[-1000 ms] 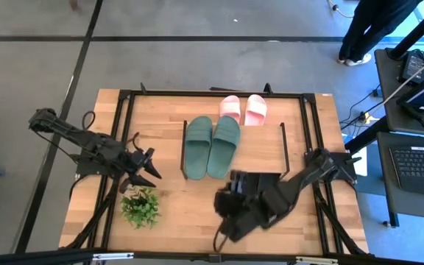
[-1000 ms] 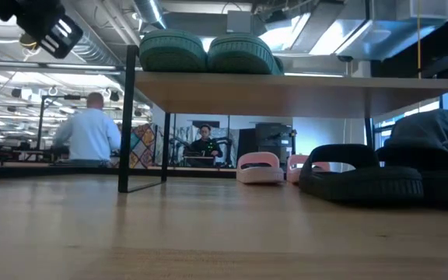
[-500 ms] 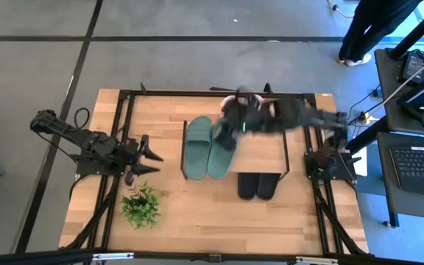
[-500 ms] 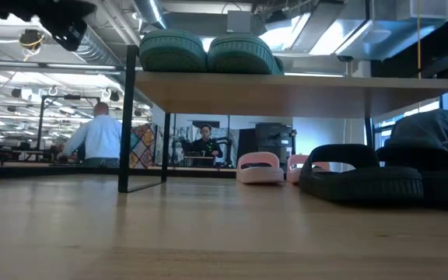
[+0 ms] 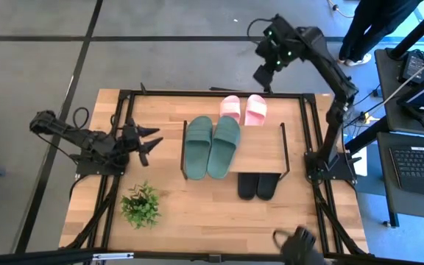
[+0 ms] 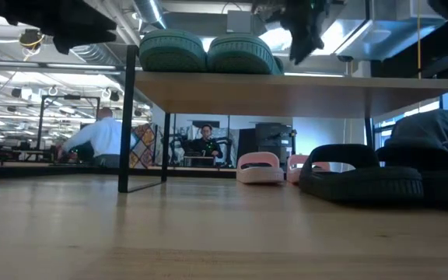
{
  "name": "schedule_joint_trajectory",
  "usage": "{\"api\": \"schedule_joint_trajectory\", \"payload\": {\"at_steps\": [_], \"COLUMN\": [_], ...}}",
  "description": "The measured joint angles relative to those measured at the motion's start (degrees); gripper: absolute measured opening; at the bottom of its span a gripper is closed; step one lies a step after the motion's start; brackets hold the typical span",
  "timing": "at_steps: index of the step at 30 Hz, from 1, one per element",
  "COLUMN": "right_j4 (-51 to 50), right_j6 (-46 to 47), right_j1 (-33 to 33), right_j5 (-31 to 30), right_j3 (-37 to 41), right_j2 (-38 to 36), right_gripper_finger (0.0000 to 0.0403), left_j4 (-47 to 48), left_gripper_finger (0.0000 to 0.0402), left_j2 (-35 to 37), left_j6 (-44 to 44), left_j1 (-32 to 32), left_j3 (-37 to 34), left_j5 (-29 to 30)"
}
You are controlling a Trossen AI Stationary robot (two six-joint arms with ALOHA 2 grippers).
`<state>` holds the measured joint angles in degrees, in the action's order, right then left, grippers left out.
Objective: Pick and place slides into the shelf
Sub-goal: Put the right pink slipper under the shelf
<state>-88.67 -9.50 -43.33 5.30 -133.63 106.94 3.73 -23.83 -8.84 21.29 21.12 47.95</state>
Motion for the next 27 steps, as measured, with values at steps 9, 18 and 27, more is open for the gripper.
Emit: {"api": "schedule_joint_trajectory", "payload": {"at_steps": [9,18,27], "right_j4": [-0.61,-1.02,0.58], "right_j6": [-9.26,-14.46,-22.60], "right_j1": [-13.31,-16.98,-14.87], "right_j5": [8.74,9.58,7.70], "right_j3": [0.03,0.07,0.05], "right_j2": [9.20,21.12,27.11], "right_gripper_finger": [0.0185,0.0185,0.0176], "left_j4": [-4.42,-4.27,-4.20], "left_gripper_finger": [0.0170,0.0170,0.0170], "left_j2": [0.00,-0.02,-0.02], "left_j6": [0.00,-0.04,-0.20], "left_j1": [-8.01,-15.31,-18.28], "left_j3": [0.02,0.02,0.02], "left_j5": [0.77,-1.35,-5.29]}}
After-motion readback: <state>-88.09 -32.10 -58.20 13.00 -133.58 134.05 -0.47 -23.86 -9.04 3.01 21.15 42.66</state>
